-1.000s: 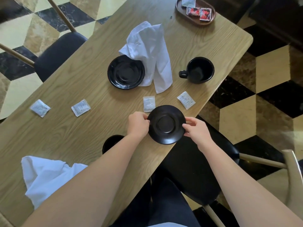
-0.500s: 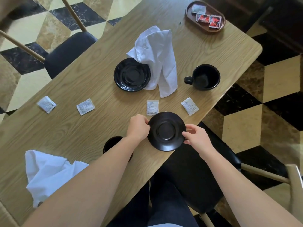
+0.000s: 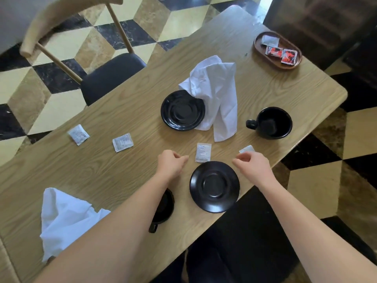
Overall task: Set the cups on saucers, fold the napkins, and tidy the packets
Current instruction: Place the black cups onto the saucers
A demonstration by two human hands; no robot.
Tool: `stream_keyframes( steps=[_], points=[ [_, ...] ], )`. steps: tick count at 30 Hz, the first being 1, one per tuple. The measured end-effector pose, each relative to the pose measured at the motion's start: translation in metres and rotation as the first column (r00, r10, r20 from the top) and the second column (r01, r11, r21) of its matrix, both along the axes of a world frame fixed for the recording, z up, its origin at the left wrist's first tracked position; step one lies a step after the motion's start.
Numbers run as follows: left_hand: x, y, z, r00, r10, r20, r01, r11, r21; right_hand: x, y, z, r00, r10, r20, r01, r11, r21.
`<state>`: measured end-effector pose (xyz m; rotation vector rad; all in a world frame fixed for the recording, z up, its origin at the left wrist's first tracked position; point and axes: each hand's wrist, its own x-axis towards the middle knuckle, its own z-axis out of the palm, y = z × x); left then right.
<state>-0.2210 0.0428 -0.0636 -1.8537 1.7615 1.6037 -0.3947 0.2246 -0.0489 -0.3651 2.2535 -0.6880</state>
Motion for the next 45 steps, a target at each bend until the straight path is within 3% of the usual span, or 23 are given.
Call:
stream_keyframes(
  steps=[2, 6, 10, 19, 29, 34, 45],
  points=[
    [-0.003, -0.028, 0.000, 0.958, 0.264, -0.110, -0.261, 0.964, 0.040, -0.012, -0.046, 0.006, 1.000, 0.003, 0.022, 0.000, 0.995, -0.101],
    [-0.008, -0.074, -0.001, 0.889, 0.423, -0.177, -0.421, 0.905, 0.050, -0.018, -0.124, 0.000, 0.995, 0.083, 0.048, -0.078, 0.992, -0.102],
    [-0.017, -0.100, -0.002, 0.881, 0.434, -0.190, -0.430, 0.901, 0.066, -0.022, -0.161, -0.012, 0.982, 0.172, -0.082, -0.173, 0.985, -0.004],
    [-0.032, -0.135, -0.014, 0.855, 0.458, -0.244, -0.439, 0.889, 0.130, -0.036, -0.201, -0.022, 0.975, 0.128, -0.179, -0.121, 0.991, 0.048],
    [0.013, -0.165, -0.014, 0.821, 0.527, -0.222, -0.512, 0.850, 0.125, -0.015, -0.248, -0.008, 0.986, 0.169, -0.004, -0.169, 0.984, -0.055],
    [0.039, -0.201, -0.008, 0.787, 0.581, -0.208, -0.576, 0.813, 0.090, 0.005, -0.296, -0.005, 0.959, 0.285, 0.000, -0.284, 0.955, -0.081],
    [0.050, -0.256, -0.004, 0.743, 0.619, -0.255, -0.634, 0.773, 0.026, 0.008, -0.365, -0.018, 0.951, 0.283, 0.128, -0.257, 0.948, -0.188]
  ],
)
